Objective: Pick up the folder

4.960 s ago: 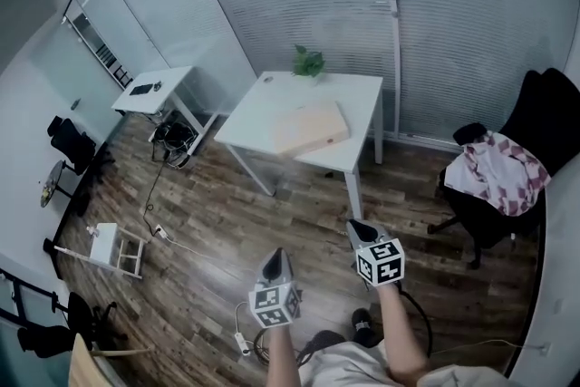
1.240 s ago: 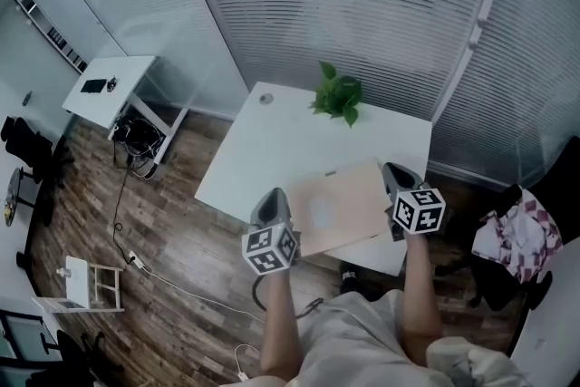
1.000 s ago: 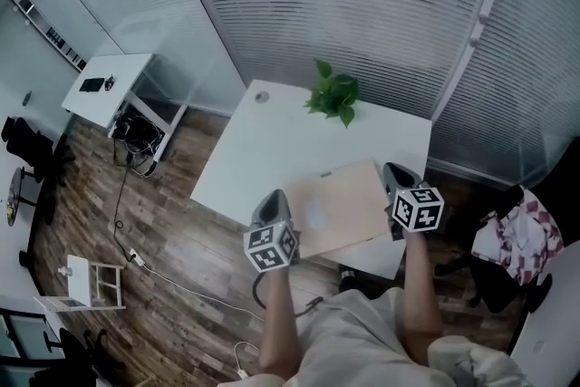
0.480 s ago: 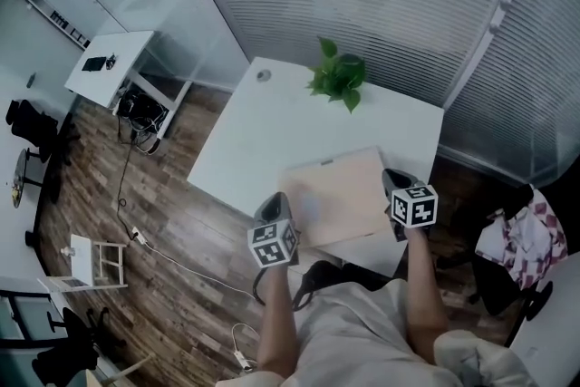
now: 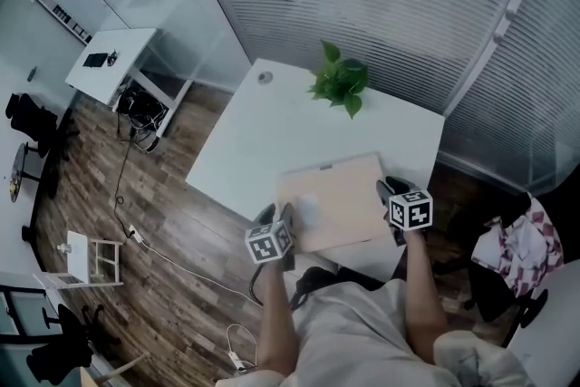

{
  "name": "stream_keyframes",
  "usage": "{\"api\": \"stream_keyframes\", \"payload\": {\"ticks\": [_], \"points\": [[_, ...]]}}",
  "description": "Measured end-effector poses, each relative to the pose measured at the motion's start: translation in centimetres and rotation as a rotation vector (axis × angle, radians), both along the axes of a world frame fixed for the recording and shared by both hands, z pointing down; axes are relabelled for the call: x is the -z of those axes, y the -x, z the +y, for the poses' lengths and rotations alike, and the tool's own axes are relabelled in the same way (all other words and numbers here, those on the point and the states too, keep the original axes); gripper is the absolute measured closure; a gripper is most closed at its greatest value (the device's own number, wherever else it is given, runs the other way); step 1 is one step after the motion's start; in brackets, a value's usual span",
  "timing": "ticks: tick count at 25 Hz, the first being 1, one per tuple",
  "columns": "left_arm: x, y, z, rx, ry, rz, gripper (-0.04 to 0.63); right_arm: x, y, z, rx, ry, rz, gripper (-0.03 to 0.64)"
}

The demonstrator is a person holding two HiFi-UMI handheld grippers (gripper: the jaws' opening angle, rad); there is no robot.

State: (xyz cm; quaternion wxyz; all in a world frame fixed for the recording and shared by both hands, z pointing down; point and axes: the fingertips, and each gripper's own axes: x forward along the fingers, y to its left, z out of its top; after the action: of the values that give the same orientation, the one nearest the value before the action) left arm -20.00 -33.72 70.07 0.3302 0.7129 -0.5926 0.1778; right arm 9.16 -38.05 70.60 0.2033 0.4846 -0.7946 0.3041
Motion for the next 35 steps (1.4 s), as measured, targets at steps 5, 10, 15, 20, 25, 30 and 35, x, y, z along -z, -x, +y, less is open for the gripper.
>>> {"api": "stream_keyframes", "payload": {"ticks": [5, 10, 15, 20, 25, 30, 35], "points": [[-2.9, -1.1, 0.9, -0.011, 0.088, 0.116, 0.308, -1.6, 0.3, 0.6, 0.036, 0.07, -0.034, 0.381], [-4.6, -1.9, 1.1, 0.022, 0.146, 0.258, 0.234, -3.1, 1.2, 1.7, 0.083, 0.126, -0.06, 0.302], [-5.5, -2.8, 1.0, -0.016, 0.183, 0.208, 0.227, -4.4, 1.1, 1.6, 0.046, 0.17, -0.104, 0.282], [-6.0, -2.9, 0.6, -0.015, 0.187, 0.198, 0.227, -5.3, 1.6, 1.4, 0.021, 0.181, -0.193, 0.282], [-5.9, -2.8, 0.6, -0.009, 0.187, 0.19, 0.225, -5.2, 1.9, 1.2, 0.019, 0.167, -0.168, 0.282], [-6.3, -2.5, 0.2, 0.011, 0.195, 0.172, 0.225, -5.7, 2.2, 0.5, 0.009, 0.153, -0.114, 0.284], [-6.3, -2.6, 0.0, 0.011, 0.19, 0.173, 0.225, -5.7, 2.0, 0.3, 0.004, 0.143, -0.111, 0.284]]}}
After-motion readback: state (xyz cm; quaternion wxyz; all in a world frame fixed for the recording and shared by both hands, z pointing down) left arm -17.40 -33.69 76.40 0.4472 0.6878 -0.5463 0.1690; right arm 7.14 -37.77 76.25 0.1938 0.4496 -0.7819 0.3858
